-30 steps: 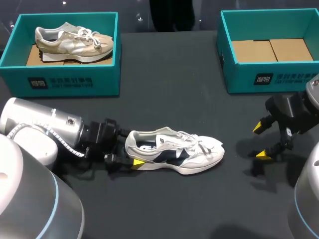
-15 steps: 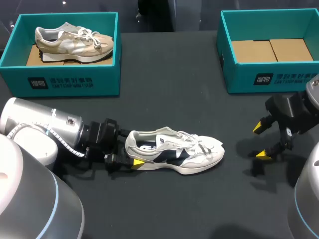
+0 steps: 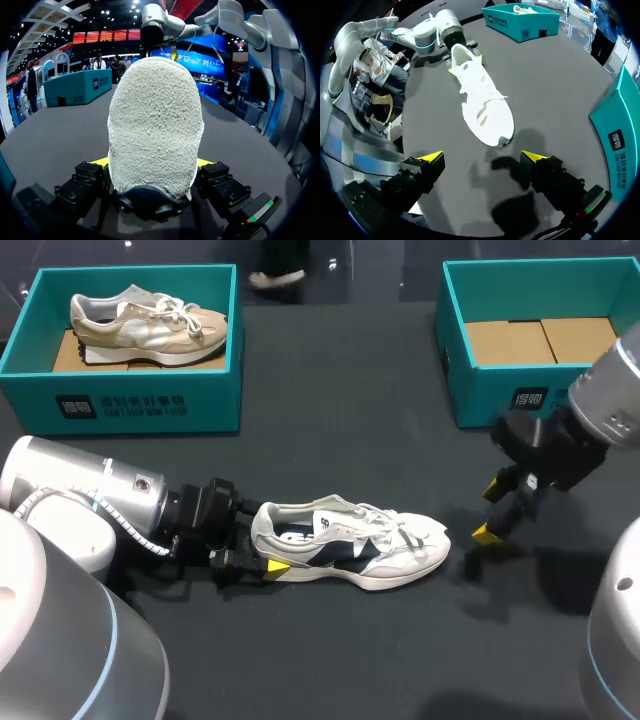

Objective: Take the shoe out of the shoebox, open the shoe tongue, remove and reinsert the insole, then place the shoe into the shoebox

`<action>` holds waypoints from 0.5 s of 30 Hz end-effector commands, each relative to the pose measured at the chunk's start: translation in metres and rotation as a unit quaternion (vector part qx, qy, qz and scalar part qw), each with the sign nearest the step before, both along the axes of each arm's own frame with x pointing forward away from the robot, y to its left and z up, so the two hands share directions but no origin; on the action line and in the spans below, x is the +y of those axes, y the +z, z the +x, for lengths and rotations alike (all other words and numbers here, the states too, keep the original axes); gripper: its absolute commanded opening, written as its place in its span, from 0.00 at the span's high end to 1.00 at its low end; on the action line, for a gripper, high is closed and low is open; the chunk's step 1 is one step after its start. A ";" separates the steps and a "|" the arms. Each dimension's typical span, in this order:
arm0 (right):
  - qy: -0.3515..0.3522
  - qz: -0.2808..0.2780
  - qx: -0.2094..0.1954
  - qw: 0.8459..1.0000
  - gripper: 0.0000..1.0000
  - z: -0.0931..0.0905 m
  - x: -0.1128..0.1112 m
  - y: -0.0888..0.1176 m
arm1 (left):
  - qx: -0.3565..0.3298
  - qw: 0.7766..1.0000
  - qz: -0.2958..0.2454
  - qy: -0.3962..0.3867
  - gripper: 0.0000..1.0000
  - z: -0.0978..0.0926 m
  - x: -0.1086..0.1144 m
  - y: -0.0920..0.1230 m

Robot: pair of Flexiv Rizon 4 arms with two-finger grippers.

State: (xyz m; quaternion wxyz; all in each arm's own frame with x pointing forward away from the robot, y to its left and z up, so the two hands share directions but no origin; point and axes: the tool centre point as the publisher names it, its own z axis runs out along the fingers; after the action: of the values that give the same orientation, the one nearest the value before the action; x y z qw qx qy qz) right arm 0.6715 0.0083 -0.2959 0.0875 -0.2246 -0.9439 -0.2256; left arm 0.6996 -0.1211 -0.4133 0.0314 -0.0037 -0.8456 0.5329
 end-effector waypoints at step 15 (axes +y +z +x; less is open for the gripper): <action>-0.084 -0.100 0.048 0.990 0.00 0.002 0.032 0.030 | 0.000 1.000 0.002 0.002 1.00 0.002 -0.005 -0.005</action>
State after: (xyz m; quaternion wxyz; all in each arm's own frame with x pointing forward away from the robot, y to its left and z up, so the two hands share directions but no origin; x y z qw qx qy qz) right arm 0.6728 0.0404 -0.2642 0.0899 -0.3214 -0.9343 -0.1256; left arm 0.6997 -0.1212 -0.4134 0.0314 -0.0037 -0.8456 0.5328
